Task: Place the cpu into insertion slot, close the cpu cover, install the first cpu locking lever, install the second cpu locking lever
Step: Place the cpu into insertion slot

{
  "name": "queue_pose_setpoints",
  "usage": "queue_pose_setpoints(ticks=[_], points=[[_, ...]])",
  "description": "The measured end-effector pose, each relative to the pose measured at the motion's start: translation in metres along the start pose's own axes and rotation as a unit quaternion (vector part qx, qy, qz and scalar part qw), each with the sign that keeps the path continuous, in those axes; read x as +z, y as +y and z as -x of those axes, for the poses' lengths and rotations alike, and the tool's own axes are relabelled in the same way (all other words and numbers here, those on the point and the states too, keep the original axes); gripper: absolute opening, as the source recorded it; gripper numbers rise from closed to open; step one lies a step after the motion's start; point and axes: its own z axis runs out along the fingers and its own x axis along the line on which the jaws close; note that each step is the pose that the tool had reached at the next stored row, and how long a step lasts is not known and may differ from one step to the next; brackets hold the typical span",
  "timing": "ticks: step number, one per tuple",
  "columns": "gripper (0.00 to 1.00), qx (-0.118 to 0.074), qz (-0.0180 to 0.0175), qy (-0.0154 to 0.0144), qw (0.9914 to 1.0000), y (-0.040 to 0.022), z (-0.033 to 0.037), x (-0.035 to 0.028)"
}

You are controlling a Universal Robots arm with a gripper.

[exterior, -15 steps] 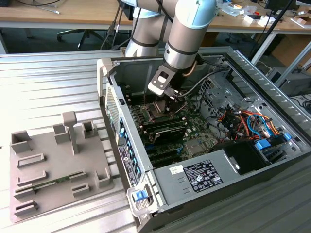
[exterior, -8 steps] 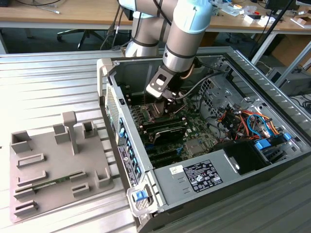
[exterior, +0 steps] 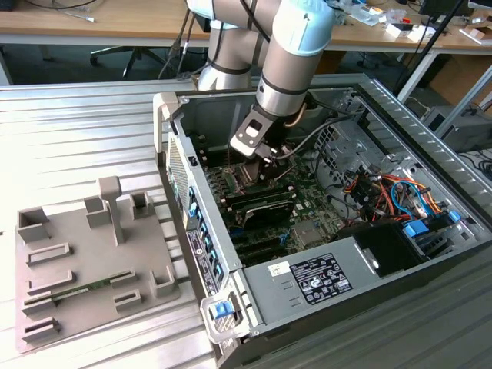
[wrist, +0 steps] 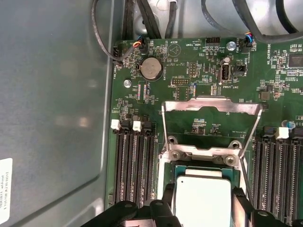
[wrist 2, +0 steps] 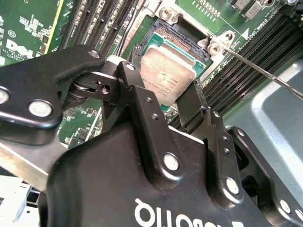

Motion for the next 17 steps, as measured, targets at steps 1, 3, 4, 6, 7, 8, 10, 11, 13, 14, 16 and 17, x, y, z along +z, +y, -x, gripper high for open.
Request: queue_pose_setpoints(ticks=[1,3,4,6,7,8,10,11,13,14,16,17], points=[[0.55,0.0,0.0,0.0,1.0,0.0,0.0,0.0005],[0.55,0.0,0.0,0.0,1.0,-0.0001,0.0,0.0017],[0.55,0.0,0.0,0.0,1.0,-0.0002,0.0,0.0021],[0.55,0.001,0.0,0.0,1.0,-0.0006,0.0,0.0034],[0.55,0.002,0.0001,0.0,1.0,-0.0007,0.0,0.0041],[0.55,0.004,0.0001,-0.0001,0.99999,-0.0009,0.0001,0.0053],[0.55,0.006,0.0001,-0.0001,0.99998,-0.0009,0.0001,0.0061],[0.55,0.006,0.0001,-0.0001,0.99998,-0.001,0.0001,0.0067],[0.55,0.006,0.0001,-0.0001,0.99998,-0.0011,0.0,0.0077],[0.55,0.007,0.0001,-0.0002,0.99998,-0.0012,0.0,0.008],[0.55,0.007,0.0001,-0.0003,0.99998,-0.0017,-0.0002,0.0092],[0.55,0.006,0.0,-0.0003,0.99998,-0.0018,-0.0003,0.0095]])
